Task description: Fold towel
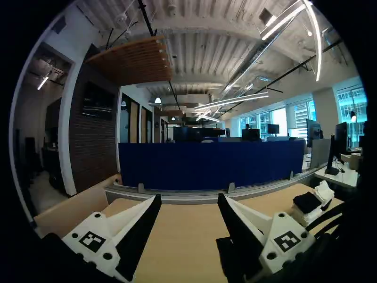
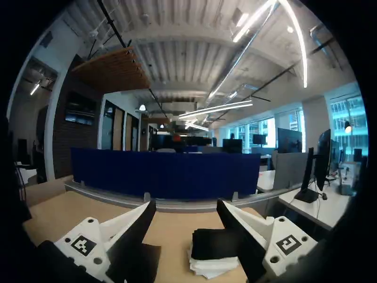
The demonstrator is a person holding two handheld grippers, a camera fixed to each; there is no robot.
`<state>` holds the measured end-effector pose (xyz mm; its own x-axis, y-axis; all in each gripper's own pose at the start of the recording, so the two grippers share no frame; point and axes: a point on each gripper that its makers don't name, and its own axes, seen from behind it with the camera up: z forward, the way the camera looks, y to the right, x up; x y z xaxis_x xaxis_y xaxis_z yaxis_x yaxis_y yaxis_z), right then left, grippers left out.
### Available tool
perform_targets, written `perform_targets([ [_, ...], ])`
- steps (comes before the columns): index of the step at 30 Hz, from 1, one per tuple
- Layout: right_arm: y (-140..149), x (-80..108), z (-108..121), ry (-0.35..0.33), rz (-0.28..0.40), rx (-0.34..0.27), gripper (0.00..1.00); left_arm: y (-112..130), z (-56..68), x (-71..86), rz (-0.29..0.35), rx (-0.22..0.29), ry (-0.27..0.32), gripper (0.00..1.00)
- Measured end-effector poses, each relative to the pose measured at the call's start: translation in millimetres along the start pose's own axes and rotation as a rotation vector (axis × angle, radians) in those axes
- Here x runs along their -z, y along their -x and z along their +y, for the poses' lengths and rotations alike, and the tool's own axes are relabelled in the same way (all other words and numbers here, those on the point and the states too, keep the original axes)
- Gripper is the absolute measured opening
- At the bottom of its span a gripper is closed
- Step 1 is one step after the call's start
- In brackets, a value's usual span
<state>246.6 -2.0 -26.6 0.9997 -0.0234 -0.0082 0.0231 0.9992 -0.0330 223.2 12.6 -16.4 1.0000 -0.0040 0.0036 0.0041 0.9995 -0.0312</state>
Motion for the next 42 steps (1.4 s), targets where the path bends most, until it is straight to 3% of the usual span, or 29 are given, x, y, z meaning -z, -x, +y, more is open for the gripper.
perform_targets([
  [9, -16, 0.2, -4, -0.031, -0.007, -0.025, 1.00, -17, 8.8, 4.1, -0.012, -0.025, 0.023, 0.88],
  [15, -4, 1.8, -18, -0.107, -0.067, 0.018, 1.00, -13, 25.1, 7.3, -0.057, -0.050, 0.093, 0.88],
  [21, 14, 6.2, -41, -0.227, -0.159, 0.085, 1.00, 2, 45.6, 11.1, -0.133, -0.067, 0.200, 0.88],
  [30, 48, 20.4, -68, -0.415, -0.332, 0.171, 1.00, 33, 79.9, 21.2, -0.247, -0.137, 0.380, 0.88],
  [42, 73, 23.3, -78, -0.477, -0.401, 0.184, 1.00, 68, 88.9, 23.0, -0.325, -0.166, 0.437, 0.88],
])
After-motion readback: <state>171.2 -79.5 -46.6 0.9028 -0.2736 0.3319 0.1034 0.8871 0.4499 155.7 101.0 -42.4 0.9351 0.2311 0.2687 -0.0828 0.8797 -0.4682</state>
